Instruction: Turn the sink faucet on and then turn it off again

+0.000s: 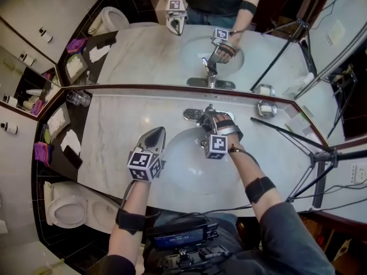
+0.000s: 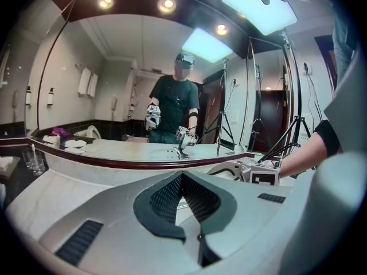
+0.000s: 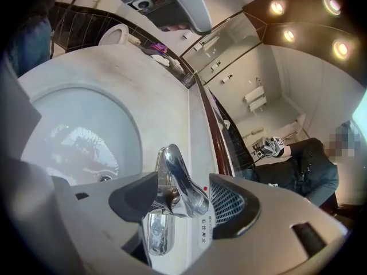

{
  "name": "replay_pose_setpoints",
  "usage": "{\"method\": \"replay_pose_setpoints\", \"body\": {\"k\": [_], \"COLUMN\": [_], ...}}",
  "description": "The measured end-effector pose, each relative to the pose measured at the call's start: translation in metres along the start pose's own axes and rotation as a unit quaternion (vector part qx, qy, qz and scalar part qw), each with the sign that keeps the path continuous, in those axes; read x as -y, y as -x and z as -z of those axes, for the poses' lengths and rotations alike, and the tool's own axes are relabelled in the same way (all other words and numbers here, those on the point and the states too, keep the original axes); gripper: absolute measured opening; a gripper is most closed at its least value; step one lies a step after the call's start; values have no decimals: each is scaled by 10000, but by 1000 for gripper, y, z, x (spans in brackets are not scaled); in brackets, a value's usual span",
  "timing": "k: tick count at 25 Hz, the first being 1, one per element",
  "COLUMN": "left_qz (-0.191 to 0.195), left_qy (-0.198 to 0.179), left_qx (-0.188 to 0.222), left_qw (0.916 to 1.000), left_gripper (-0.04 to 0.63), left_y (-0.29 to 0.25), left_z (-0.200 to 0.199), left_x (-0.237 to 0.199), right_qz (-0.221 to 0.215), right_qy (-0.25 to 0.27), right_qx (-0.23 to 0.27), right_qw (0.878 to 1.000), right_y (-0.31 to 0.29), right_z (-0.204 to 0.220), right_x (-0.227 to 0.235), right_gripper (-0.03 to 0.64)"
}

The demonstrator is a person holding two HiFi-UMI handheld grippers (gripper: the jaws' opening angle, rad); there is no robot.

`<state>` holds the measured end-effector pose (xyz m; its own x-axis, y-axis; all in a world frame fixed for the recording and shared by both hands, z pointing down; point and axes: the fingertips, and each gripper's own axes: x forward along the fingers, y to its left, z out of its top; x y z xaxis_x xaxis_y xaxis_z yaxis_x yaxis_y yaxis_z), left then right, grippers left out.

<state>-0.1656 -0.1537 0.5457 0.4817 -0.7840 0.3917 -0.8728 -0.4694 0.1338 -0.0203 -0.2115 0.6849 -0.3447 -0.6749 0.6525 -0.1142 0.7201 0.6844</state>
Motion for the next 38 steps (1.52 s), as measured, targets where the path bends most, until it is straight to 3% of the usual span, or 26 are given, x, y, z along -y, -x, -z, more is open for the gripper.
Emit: {"method": "replay_pose_setpoints", "body": {"k": [11, 20, 31, 38], "left_qz": [-77, -65, -79, -58], "left_qy": [84, 123, 118, 138], "left_qx": [-72, -84, -103, -119], "left_qw": [9999, 9999, 9998, 9998], "left_gripper": [-6, -5, -6, -6], "left_y": [3, 3, 4, 1], "left_z": [11, 14, 14, 16], "left_x": [-7, -7, -10, -11], "right_qz": [26, 185, -90, -70], "right_qy": [109, -33, -554, -1204], "right_qx": [-61, -62, 18, 71], "right_qw": [9999, 9998, 9984, 9927], "right_y": [-9, -10, -7, -6], "right_z": [-4, -5, -4, 2], "right_x": [11, 21, 24, 38], "right_gripper": [243, 239, 239, 238]}}
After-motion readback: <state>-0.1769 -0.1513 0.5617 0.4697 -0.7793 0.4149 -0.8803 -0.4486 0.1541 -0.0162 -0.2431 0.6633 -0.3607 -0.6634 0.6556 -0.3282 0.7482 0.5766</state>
